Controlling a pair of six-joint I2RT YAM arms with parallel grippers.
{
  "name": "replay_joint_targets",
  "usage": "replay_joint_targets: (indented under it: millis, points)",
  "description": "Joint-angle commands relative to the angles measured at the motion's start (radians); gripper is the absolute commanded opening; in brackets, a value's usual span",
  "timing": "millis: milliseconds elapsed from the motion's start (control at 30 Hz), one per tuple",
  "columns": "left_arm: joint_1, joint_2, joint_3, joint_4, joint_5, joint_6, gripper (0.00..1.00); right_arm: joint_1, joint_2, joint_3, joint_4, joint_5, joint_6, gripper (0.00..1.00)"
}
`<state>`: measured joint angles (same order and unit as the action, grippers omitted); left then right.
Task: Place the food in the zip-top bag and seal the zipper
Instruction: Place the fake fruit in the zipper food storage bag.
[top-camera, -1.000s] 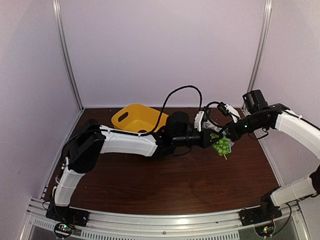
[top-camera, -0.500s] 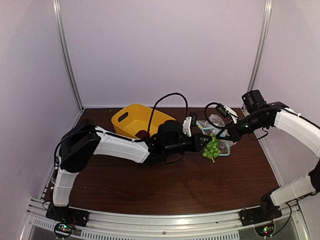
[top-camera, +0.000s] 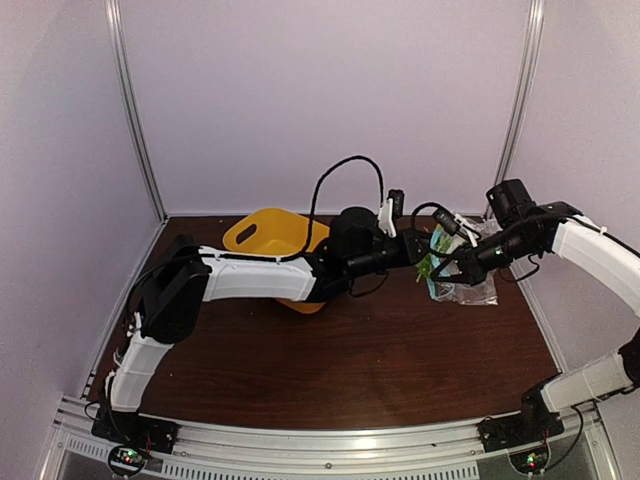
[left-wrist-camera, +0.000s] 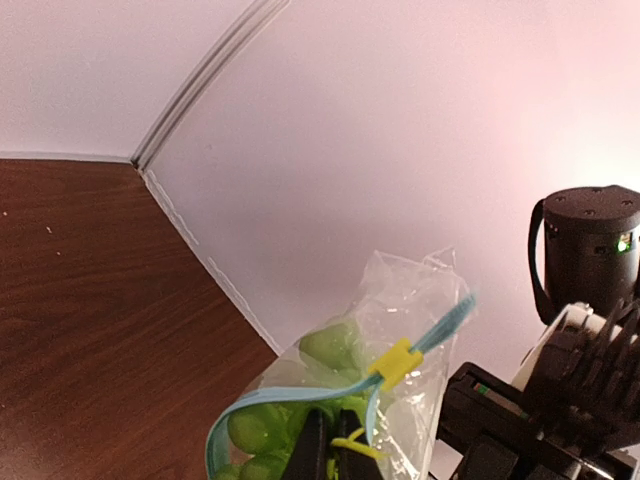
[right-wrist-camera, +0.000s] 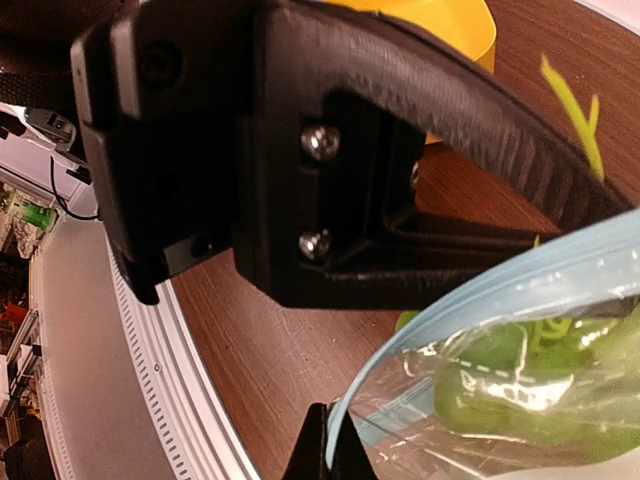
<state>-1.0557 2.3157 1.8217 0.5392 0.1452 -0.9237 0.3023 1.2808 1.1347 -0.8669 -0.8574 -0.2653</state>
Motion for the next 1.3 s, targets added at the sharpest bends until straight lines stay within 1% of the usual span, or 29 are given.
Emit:
replay_joint_targets:
  millis: [0, 133, 200, 267, 433, 533, 600, 667, 767, 933, 967, 1067, 1100, 1133, 1200, 1267]
  points:
    - [-0.029, -0.009, 0.017, -0.026, 0.121, -0.042, 0.0, -0.037, -0.048, 0.036, -0.02, -0.044, -0.012, 0.0]
    - [-0.048, -0.115, -0.124, -0.028, 0.074, -0.045, 0.0, -0.114, -0.069, 0.092, -0.041, -0.048, -0.025, 0.0]
    - [-0.056, -0.152, -0.16, -0.016, 0.073, -0.044, 0.0, -0.121, -0.079, 0.092, -0.032, -0.007, -0.018, 0.0]
    - [-0.062, -0.167, -0.16, -0.015, 0.075, -0.045, 0.0, -0.121, -0.085, 0.068, -0.006, 0.014, -0.001, 0.0]
    - [-0.064, -0.128, -0.074, -0.071, 0.039, -0.05, 0.0, -0.121, -0.078, 0.018, 0.025, -0.032, 0.028, 0.0]
    - [-0.061, -0.081, -0.006, -0.162, -0.034, -0.114, 0.0, -0.121, -0.083, 0.01, 0.049, -0.066, 0.056, 0.0]
    - [-0.059, -0.051, 0.02, -0.156, -0.059, -0.157, 0.0, -0.12, -0.077, 0.02, 0.029, -0.106, 0.045, 0.0]
    - [-0.059, -0.011, 0.106, -0.202, -0.073, -0.188, 0.0, -0.12, -0.068, 0.031, -0.011, -0.172, 0.009, 0.0]
    - [-0.056, 0.046, 0.187, -0.222, -0.057, -0.23, 0.0, -0.121, -0.058, 0.046, -0.058, -0.246, -0.027, 0.0]
    - [-0.045, 0.06, 0.206, -0.21, -0.09, -0.284, 0.0, -0.12, -0.062, 0.052, -0.073, -0.266, -0.035, 0.0]
    - [-0.043, 0.06, 0.205, -0.188, -0.087, -0.285, 0.05, -0.121, -0.062, 0.053, -0.07, -0.267, -0.032, 0.0]
    - [-0.037, 0.049, 0.185, -0.14, -0.072, -0.288, 0.37, -0.133, -0.062, 0.07, -0.053, -0.28, -0.006, 0.0]
    - [-0.033, 0.038, 0.168, -0.121, -0.054, -0.28, 0.45, -0.143, -0.06, 0.08, -0.049, -0.284, 0.002, 0.0]
    - [-0.03, 0.022, 0.142, -0.102, -0.037, -0.28, 0.51, -0.152, -0.058, 0.091, -0.044, -0.275, 0.011, 0.0]
    - [-0.025, -0.027, 0.069, -0.044, 0.001, -0.281, 0.63, -0.171, -0.056, 0.093, 0.005, -0.202, 0.067, 0.0]
    - [-0.025, -0.09, 0.004, -0.026, 0.027, -0.253, 0.69, -0.201, -0.051, 0.071, 0.058, -0.143, 0.102, 0.0]
